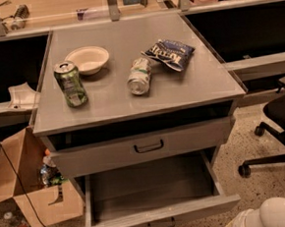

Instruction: Close middle drawer

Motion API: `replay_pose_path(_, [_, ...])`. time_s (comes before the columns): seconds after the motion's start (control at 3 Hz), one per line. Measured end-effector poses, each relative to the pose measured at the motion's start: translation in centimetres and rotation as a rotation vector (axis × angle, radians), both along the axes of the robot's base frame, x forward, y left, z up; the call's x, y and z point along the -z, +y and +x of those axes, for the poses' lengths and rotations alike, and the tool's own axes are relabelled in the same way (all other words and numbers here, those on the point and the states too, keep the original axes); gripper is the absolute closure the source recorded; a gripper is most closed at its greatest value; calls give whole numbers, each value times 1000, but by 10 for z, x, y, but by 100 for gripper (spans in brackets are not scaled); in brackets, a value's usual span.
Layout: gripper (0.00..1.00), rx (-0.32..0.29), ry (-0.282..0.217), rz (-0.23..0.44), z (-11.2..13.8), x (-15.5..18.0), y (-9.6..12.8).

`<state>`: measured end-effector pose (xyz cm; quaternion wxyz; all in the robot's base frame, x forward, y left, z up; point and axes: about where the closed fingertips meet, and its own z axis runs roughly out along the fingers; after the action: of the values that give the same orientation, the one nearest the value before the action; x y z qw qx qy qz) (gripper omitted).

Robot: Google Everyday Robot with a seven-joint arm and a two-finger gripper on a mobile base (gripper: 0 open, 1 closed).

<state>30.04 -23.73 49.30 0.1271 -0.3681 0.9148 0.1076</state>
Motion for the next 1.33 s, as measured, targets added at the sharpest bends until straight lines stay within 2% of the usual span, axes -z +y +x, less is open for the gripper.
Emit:
replay_pose_path(0.67, [100,-2,29,35,27,66,31])
replay_pose_path(1.0, [100,-1,30,36,28,67,32])
replay_pose_path(1.33, [100,47,35,56,43,88,39])
